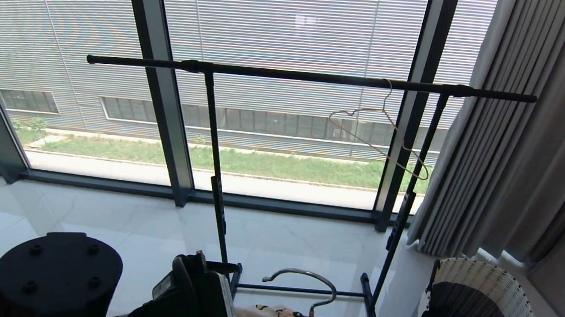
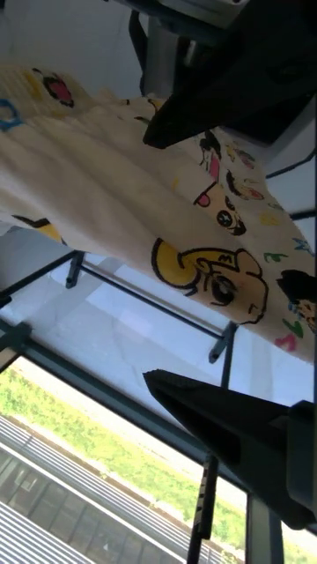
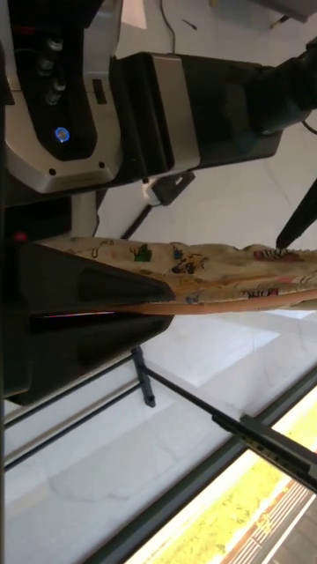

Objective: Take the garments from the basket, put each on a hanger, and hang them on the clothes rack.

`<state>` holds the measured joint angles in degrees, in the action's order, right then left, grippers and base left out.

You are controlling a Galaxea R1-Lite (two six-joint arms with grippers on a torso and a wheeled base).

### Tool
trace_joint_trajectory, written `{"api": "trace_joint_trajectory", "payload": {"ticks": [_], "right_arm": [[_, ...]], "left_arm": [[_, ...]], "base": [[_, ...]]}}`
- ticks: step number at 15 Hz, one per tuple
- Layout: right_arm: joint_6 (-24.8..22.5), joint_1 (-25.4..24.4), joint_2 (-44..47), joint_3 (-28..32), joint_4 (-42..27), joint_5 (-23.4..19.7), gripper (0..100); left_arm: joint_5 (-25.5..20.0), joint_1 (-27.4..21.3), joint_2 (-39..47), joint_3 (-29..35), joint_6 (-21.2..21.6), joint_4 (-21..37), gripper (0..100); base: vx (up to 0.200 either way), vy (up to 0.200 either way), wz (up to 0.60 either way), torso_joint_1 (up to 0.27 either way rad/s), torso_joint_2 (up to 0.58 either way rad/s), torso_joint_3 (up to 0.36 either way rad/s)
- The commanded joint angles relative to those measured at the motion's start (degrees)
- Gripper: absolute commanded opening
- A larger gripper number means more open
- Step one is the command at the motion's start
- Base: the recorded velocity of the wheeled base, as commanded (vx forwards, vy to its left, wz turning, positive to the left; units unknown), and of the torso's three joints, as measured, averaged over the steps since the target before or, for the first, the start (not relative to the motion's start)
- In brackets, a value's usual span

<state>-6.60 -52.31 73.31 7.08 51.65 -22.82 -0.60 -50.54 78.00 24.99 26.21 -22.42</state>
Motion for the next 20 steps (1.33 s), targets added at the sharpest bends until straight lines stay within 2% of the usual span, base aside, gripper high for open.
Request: {"api": "trace_joint_trajectory", "payload": {"ticks": [1, 5, 6, 13, 14, 17, 19, 20], "right_arm": [[-0.08, -0.34, -0.36, 0.12, 0.03, -0.03, 0], [-1.40, -0.95, -2.03, -1.19, -0.06, -0.12, 0], [-1.40, -1.30, -2.56, -1.37, -0.06, -0.12, 0], [-1.67, -1.83, -2.74, -1.72, -0.15, -0.03, 0], [-2.11, -1.83, -2.65, -1.90, -0.15, 0.06, 100], [-3.42, -1.74, -2.74, -4.71, -0.15, 2.61, 100], [-3.42, -0.25, -3.09, -4.80, -0.15, 7.70, 100], [-3.42, 0.19, -3.09, -4.80, -0.15, 8.14, 100]], "left_arm": [[-0.02, 0.01, 0.75, -0.38, -0.11, -0.08, 100], [-3.36, 0.01, 0.58, -1.08, -0.02, -1.75, 100], [-3.97, 0.01, 0.93, -1.17, -0.02, -2.63, 0], [-3.97, -0.43, 1.11, -1.96, -0.28, -2.72, 0], [-3.97, -0.43, 0.93, -2.31, -0.28, -2.81, 0], [-3.89, -0.17, 0.84, -2.93, -0.37, -2.81, 0], [-2.04, 3.26, 0.67, -5.04, 0.07, -2.89, 0], [-0.98, 4.31, 0.67, -5.57, 0.16, -2.89, 0]], "base": [[0.000, 0.000, 0.00, 0.000, 0.00, 0.000], [0.000, 0.000, 0.00, 0.000, 0.00, 0.000], [0.000, 0.000, 0.00, 0.000, 0.00, 0.000], [0.000, 0.000, 0.00, 0.000, 0.00, 0.000], [0.000, 0.000, 0.00, 0.000, 0.00, 0.000], [0.000, 0.000, 0.00, 0.000, 0.00, 0.000], [0.000, 0.000, 0.00, 0.000, 0.00, 0.000], [0.000, 0.000, 0.00, 0.000, 0.00, 0.000]]}}
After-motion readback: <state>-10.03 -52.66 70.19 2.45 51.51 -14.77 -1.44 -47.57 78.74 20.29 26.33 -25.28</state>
